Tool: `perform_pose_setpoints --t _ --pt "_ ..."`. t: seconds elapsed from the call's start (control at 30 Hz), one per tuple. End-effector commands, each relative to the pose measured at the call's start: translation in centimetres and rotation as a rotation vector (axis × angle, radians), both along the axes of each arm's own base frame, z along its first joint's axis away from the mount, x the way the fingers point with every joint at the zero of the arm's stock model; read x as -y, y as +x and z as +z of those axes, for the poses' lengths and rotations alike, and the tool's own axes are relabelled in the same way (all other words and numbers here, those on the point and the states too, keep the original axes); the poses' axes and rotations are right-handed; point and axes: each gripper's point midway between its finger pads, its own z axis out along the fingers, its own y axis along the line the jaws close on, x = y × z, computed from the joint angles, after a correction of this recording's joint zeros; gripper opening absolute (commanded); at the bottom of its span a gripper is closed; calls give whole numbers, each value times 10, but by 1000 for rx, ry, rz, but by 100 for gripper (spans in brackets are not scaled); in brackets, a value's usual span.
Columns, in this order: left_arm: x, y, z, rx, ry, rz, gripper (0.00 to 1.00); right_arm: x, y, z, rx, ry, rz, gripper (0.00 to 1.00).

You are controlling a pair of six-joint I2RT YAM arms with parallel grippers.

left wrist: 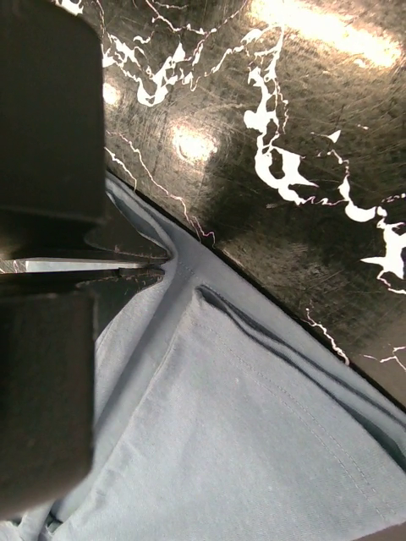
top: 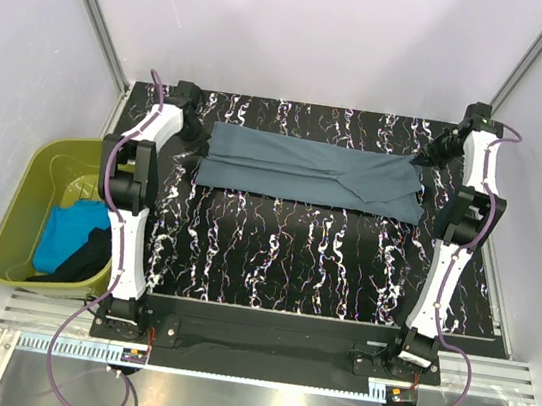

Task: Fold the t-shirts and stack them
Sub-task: Fold the tshirt

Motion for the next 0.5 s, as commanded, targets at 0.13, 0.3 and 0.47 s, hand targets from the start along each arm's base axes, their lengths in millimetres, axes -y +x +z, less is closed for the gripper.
perform_pose_setpoints --t 0.13,0.3,0.47 --pt "-10 23 19 76 0 19 2 -6 18 0 55 4 6 0" --pt "-7 28 32 114 12 -39 22 3 20 -1 64 -48 6 18" --pt "-14 18 88 223 114 -105 39 23 11 33 80 -183 -33 46"
